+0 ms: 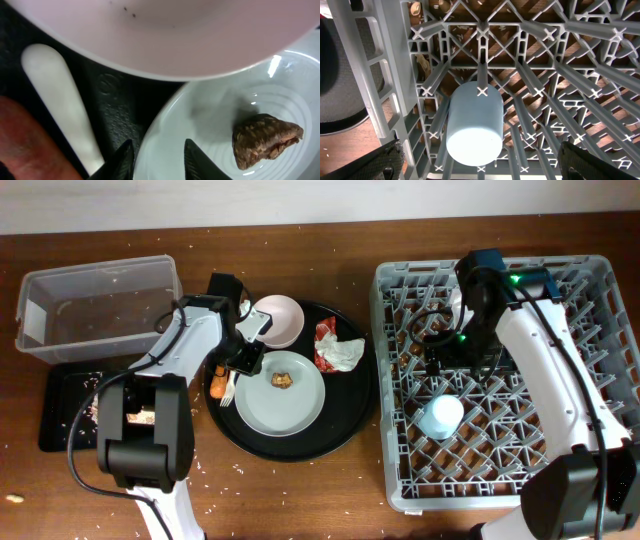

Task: Sort waste into correct bins and load items into the dishwasher rack
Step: 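Carry the white plate left and tip the food scrap onto the black tray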

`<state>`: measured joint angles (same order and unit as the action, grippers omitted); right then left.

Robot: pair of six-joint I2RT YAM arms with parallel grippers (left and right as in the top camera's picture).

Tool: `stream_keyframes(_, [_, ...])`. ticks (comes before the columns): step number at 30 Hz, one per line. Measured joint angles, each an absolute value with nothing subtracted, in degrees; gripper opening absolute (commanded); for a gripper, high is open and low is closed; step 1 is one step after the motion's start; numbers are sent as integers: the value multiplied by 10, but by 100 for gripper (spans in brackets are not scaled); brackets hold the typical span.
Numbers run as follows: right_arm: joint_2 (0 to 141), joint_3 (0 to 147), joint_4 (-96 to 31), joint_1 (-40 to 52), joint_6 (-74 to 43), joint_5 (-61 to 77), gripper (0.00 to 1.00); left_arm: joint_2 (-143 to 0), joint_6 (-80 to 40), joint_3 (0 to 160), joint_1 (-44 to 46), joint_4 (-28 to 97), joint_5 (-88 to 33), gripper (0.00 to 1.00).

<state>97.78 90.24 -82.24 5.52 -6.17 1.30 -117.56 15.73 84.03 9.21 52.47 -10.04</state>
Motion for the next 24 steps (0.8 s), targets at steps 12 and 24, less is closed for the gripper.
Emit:
stream_keyframes(12, [978,902,-822,55,-62,13,97,-1176,154,830,94,534,-101,29])
stream_keyframes(24, [978,902,-825,55,-62,13,97,-1165,139,788,96,495,-115,1])
